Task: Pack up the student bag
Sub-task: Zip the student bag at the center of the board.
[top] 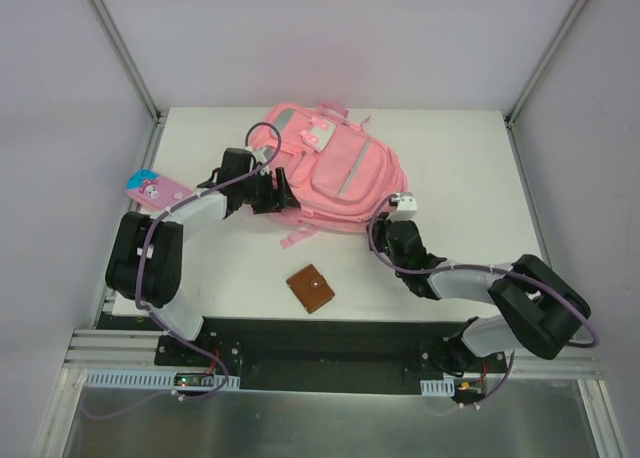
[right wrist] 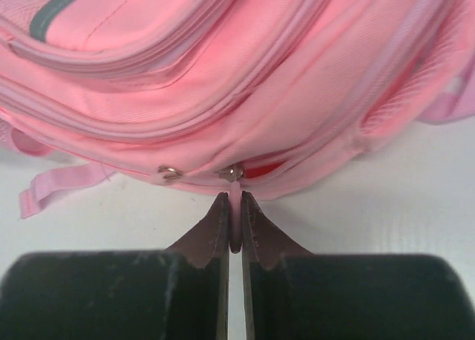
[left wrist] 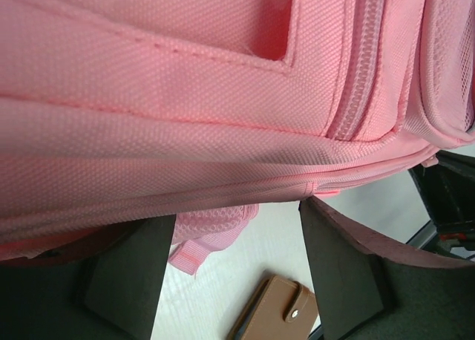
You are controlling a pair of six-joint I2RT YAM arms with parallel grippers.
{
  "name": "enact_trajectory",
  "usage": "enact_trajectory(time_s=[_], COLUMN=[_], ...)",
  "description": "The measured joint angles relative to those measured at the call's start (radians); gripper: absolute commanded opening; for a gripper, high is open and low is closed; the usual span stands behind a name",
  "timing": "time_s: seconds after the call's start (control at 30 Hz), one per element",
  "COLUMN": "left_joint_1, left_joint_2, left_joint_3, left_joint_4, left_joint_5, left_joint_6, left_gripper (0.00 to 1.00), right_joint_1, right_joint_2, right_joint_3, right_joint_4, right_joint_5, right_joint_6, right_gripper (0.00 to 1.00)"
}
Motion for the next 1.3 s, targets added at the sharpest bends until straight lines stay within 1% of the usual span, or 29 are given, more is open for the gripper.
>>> enact_trajectory(time_s=[0.07,0.23,0.3,0.37,0.4,0.53,0.63,0.7,0.8,0.9,1.0,1.13,1.3], left_joint_1=[0.007,0.05,0.06,0.06,0.06,0.06,0.048,0.02,-0.073,-0.198,-0.281,-0.302,-0.343], left_joint_2=[-0.008,-0.038,-0.047,-0.057,-0.064,-0.099,-0.163,-0.221,-0.286,-0.296,-0.273,-0.259,-0.257], left_joint_3=[0.0,0.0,-0.001,0.0,0.0,0.0,0.0,0.0,0.001,0.002,0.0,-0.031,-0.102], left_joint_4=[-0.008,-0.038,-0.053,-0.062,-0.066,-0.082,-0.09,-0.09,-0.083,-0.076,-0.076,-0.05,-0.005], left_joint_5=[-0.009,-0.031,-0.036,-0.041,-0.042,-0.035,-0.039,-0.058,-0.074,-0.089,-0.087,-0.088,-0.151], left_joint_6=[0.002,0.008,0.01,0.016,0.019,0.029,0.034,0.049,0.084,0.132,0.159,0.145,0.01], left_gripper=[0.7,0.78,0.82,0.83,0.85,0.91,0.95,0.96,0.98,0.99,0.99,0.99,0.99], right_joint_1=[-0.016,-0.057,-0.073,-0.084,-0.089,-0.087,-0.066,-0.046,-0.013,0.03,0.075,0.13,0.186], right_joint_2=[-0.031,-0.127,-0.157,-0.185,-0.198,-0.224,-0.231,-0.232,-0.232,-0.232,-0.233,-0.259,-0.295], right_joint_3=[-0.014,-0.066,-0.08,-0.086,-0.086,-0.086,-0.086,-0.086,-0.085,-0.082,-0.081,-0.081,-0.081], right_joint_4=[-0.016,-0.045,-0.052,-0.068,-0.081,-0.126,-0.147,-0.154,-0.163,-0.17,-0.175,-0.19,-0.21], right_joint_5=[-0.002,-0.01,-0.031,-0.058,-0.073,-0.108,-0.108,-0.104,-0.102,-0.096,-0.089,-0.063,-0.011], right_joint_6=[-0.014,-0.041,-0.046,-0.047,-0.047,-0.043,-0.04,-0.038,-0.029,-0.019,-0.003,0.014,0.022], right_gripper=[0.0,0.0,0.0,0.0,0.0,0.0,0.0,0.0,0.0,0.0,0.0,0.0,0.0])
